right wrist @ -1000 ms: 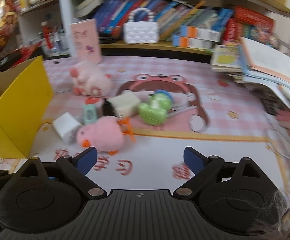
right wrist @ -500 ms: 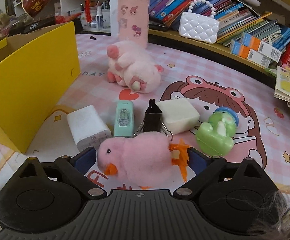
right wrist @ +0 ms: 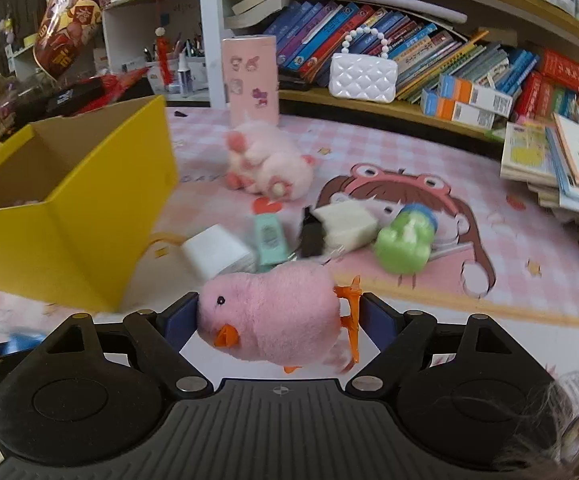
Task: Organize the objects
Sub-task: 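Carry the blue plush and pink chick with both tools over the yellow box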
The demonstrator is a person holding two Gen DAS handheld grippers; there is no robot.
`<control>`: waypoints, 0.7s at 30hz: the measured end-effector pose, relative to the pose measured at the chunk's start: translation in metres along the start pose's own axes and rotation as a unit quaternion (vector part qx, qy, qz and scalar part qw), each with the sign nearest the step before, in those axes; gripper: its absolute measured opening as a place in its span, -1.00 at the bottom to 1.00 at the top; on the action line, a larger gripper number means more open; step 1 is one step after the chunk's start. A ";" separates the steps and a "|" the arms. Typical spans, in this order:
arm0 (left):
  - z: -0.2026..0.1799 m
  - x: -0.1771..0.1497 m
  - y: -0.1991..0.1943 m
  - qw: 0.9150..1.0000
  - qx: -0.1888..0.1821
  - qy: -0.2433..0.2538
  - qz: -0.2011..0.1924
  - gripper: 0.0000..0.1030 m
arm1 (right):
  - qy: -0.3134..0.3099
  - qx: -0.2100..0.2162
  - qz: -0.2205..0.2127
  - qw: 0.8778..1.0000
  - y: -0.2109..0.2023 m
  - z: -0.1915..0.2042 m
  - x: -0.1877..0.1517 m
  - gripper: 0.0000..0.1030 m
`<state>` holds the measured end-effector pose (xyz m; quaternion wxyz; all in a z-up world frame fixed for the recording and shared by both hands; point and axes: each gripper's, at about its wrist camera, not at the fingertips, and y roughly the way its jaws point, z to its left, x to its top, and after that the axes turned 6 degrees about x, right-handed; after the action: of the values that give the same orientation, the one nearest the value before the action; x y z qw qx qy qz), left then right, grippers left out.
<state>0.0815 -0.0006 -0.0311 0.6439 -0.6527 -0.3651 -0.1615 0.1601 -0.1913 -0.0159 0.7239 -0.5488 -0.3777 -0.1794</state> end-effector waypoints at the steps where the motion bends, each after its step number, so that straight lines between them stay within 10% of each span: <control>1: 0.003 -0.001 -0.002 1.000 -0.001 0.000 -0.001 -0.51 | 0.001 0.004 0.003 1.000 -0.002 0.006 -0.002 0.62; 21: 0.098 -0.026 -0.046 1.000 0.002 -0.009 -0.003 -0.52 | -0.071 0.047 0.035 0.996 -0.029 0.140 -0.058 0.62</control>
<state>0.0069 0.0822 -0.0269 0.6418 -0.6515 -0.3729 -0.1569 0.0540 -0.0797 -0.0241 0.7264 -0.5383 -0.4164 -0.0963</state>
